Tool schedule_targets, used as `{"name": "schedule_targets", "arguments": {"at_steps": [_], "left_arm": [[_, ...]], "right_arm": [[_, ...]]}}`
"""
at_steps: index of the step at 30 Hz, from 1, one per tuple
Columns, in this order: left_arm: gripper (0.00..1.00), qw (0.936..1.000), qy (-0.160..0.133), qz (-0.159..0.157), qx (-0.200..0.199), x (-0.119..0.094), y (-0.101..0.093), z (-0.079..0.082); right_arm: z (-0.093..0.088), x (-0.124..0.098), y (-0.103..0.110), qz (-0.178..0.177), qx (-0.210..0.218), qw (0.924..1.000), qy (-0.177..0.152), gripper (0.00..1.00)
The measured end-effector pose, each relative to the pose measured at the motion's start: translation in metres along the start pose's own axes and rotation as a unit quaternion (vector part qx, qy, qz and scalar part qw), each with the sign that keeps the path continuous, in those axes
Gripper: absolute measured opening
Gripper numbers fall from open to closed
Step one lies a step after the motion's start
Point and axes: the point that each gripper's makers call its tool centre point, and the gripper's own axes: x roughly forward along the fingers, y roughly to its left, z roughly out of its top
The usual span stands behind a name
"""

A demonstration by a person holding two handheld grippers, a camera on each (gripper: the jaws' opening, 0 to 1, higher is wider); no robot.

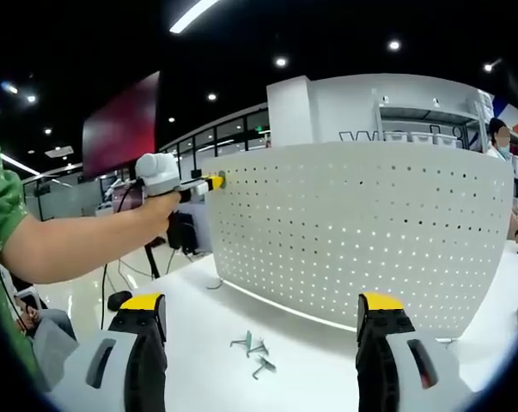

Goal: Insert the hook assembly into the mounting plate slot until the hook locks in place.

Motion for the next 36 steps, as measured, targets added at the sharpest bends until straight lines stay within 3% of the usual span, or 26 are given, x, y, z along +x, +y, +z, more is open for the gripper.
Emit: {"name": "schedule_targets", "arguments": {"at_steps": [10,20,36], "left_arm": [[0.08,0.9994,-0.003,-0.007,0.034,0.0002,-0.0033,0.0038],[0.17,0.9996,-0.004,-0.008,0.028,-0.0023,-0.0029,0.0036],[0.24,0.9994,-0.011,-0.020,0.025,-0.0093,-0.0090,0.0094]], "right_arm": [[0.0011,0.0001,-0.0010,-0.001,0.000,1.0000,-0.001,0.94],[0.0018,0.0017,0.0004,0.002,-0.001,1.0000,-0.002,0.94],[0.0035,0.0020,0.0040,0.006,-0.004,1.0000,-0.002,0.94]]}}
